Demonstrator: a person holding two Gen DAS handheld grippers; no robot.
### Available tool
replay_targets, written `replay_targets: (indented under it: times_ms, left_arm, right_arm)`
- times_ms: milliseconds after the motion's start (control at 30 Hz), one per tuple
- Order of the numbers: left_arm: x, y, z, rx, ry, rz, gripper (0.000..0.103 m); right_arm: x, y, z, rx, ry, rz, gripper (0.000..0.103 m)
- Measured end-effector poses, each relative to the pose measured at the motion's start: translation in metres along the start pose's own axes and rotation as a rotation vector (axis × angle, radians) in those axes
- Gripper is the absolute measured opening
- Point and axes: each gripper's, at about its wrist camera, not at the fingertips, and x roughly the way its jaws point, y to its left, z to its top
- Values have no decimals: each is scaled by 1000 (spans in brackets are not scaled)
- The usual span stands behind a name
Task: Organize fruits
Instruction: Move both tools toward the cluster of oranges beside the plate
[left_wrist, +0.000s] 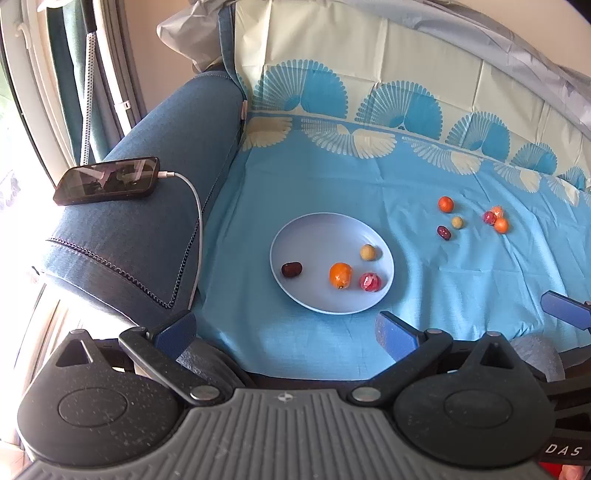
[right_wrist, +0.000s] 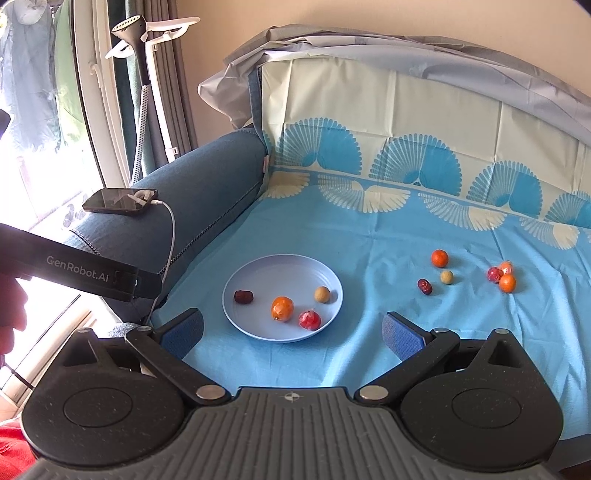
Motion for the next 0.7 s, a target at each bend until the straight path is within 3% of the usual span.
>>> replay_targets:
  times_ms: [467, 700]
  left_arm:
    - [21, -13, 9, 26, 51, -5, 103]
    - [42, -40, 30, 59, 77, -25, 103]
  right_arm:
    - [16, -23, -5, 89, 30, -20, 102]
    - [25, -61, -6, 172, 22, -93, 102]
